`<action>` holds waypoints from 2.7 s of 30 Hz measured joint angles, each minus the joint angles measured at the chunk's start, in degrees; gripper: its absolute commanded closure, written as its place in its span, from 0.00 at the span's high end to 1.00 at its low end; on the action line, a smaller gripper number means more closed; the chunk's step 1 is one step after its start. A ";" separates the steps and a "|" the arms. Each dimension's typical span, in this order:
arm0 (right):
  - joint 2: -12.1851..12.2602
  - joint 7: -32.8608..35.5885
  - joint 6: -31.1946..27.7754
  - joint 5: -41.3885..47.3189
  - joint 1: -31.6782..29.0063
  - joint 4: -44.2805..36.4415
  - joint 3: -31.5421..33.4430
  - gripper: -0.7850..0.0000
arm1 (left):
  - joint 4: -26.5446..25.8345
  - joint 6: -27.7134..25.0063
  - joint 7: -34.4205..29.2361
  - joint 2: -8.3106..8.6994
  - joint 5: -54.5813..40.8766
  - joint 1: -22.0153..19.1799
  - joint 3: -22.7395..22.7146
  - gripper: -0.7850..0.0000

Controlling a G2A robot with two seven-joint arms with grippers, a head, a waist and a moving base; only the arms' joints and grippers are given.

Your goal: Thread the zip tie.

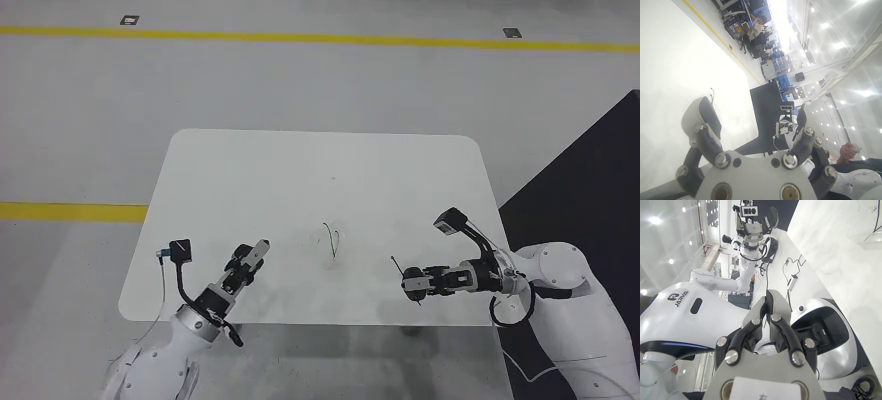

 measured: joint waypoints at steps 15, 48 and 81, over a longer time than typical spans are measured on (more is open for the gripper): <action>0.00 0.00 0.00 0.00 0.00 0.00 0.00 0.00 | 12.17 26.81 1.24 -5.09 6.17 -31.97 23.09 1.00; 1.25 -4.73 -5.94 5.23 -8.98 -24.19 8.01 0.00 | 15.63 30.42 1.69 -6.08 2.64 -34.88 25.01 1.00; 1.02 -20.64 -10.48 -0.04 6.65 -43.89 4.16 0.00 | 15.63 30.42 1.69 -6.08 2.64 -34.88 25.01 1.00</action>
